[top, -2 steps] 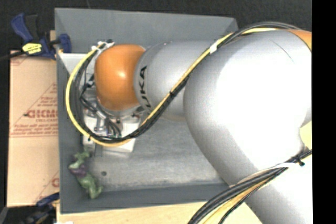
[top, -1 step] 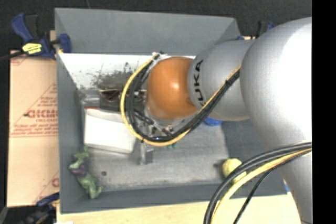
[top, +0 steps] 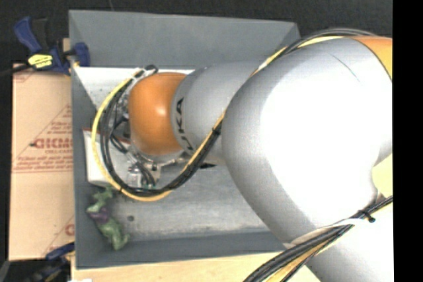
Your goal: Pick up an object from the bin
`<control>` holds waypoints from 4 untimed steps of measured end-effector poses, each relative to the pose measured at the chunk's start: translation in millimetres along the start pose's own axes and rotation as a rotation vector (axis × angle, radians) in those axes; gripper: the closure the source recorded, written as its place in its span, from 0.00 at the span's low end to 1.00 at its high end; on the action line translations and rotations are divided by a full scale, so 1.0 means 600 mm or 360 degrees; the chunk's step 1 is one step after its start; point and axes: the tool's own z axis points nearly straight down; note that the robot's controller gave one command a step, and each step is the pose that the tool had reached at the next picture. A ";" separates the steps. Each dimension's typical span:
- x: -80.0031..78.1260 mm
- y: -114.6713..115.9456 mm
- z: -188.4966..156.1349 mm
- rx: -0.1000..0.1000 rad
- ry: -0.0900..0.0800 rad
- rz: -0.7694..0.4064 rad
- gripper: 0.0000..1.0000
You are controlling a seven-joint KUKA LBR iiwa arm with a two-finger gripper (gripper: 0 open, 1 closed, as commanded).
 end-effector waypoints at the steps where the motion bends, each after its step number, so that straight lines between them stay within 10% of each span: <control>1: 0.000 0.000 0.000 -0.0001 0.0000 0.0001 1.00; 4: 0.001 -0.006 -0.086 0.0006 0.0013 0.0003 1.00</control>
Offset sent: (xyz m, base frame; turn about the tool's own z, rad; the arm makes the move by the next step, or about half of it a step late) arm 0.0000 0.0001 0.0460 0.0005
